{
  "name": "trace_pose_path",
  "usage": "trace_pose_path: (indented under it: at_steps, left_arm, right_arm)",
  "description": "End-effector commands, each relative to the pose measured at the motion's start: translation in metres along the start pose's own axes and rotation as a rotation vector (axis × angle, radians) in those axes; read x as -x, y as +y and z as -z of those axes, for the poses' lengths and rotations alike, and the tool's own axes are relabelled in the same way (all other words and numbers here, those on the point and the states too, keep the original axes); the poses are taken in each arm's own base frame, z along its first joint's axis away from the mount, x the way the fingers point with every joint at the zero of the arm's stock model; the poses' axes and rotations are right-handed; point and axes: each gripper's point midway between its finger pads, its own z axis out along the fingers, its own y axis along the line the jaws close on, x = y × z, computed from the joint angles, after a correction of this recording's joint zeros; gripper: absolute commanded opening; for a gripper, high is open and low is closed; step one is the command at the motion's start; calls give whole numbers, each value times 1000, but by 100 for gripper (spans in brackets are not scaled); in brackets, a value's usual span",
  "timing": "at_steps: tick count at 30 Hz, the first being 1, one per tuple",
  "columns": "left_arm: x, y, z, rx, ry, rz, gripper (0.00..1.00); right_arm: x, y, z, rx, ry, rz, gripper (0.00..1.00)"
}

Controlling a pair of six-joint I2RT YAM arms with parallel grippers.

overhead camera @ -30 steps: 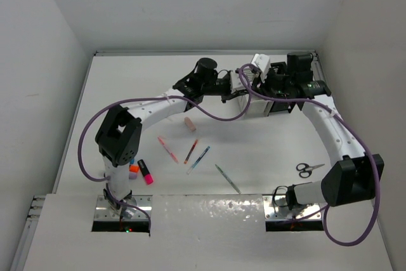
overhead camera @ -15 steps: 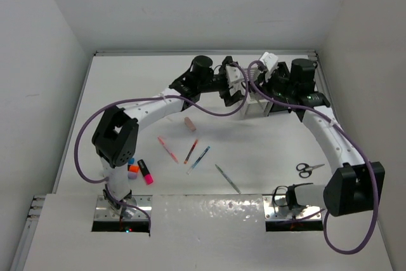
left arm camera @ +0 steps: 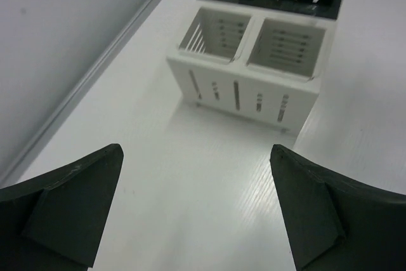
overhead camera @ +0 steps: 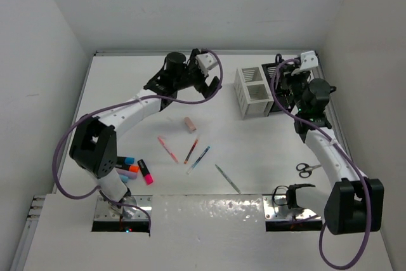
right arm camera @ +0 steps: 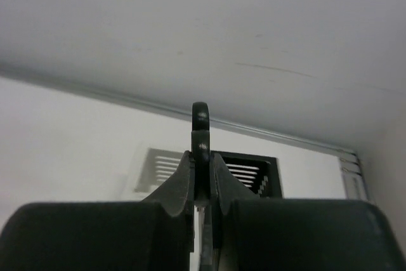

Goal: Sort the stationery into containers
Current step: Place the scissors in the storage box.

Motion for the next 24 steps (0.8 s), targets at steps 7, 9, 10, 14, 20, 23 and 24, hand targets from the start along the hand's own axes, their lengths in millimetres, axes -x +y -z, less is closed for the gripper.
trace_pose_path:
  at_steps: [7, 9, 10, 14, 20, 23, 24]
  left_arm:
    - [-26, 27, 40, 212, 85, 68, 100]
    - [-29, 28, 44, 222, 89, 78, 100]
    - [-33, 28, 46, 226, 96, 83, 100]
    - [-42, 26, 52, 238, 110, 94, 100]
    - [-45, 34, 56, 266, 105, 108, 100]
    - [-43, 37, 55, 272, 93, 103, 100]
    - [-44, 38, 55, 275, 95, 104, 100]
  right_arm:
    - [5, -63, -11, -309, -192, -8, 0]
    - [-1, -58, -18, -278, -194, -16, 0]
    - [-3, -58, -19, -276, -195, -15, 0]
    - [-43, -67, -14, -303, -121, -20, 0]
    - [-79, -67, -5, -336, -65, -47, 0]
    - [-83, -66, -3, -338, -46, -66, 0]
    - [-85, -65, -2, -335, -35, -71, 0]
